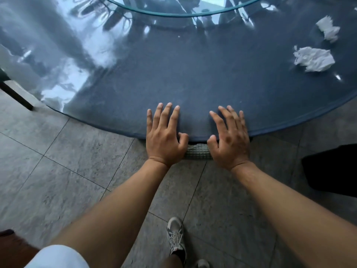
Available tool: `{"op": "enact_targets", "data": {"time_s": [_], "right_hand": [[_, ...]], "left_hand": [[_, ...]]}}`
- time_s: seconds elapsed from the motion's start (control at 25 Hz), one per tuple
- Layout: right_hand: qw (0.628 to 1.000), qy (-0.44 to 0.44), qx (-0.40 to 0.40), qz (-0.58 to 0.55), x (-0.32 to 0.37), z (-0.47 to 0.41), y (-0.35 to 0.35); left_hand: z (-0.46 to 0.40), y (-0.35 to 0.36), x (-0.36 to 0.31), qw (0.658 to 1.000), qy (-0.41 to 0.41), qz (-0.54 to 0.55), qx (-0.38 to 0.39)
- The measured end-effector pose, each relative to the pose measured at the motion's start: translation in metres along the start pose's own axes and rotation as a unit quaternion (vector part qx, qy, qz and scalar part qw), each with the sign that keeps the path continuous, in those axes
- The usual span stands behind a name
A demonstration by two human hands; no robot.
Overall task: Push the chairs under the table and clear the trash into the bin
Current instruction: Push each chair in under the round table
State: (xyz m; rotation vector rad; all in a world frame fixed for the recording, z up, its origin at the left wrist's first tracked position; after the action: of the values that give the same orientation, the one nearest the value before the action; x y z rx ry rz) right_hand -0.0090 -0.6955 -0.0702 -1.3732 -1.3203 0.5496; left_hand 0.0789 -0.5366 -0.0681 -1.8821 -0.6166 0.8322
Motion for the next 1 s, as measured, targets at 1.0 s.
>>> {"op": "enact_targets", "data": {"time_s": [1.0], "right_hand": [[0.950,-0.069,0.291,0.085,0.282,-0.029,0.037]], "left_hand": [[0.112,-0.193,0.233,0.936,-0.325,-0.036,0.130]]}}
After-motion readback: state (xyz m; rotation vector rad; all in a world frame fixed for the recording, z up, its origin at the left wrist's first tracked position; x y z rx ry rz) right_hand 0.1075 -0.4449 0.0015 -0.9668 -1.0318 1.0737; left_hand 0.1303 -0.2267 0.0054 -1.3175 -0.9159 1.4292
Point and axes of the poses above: each hand's wrist, its own z-axis away from the middle knuckle, its own y-axis out of the palm, x = y × z, the point moved 9 cm from there along -z, towards the middle knuckle, and after that the axes turned 4 degrees about y, right-handed, at the moved point
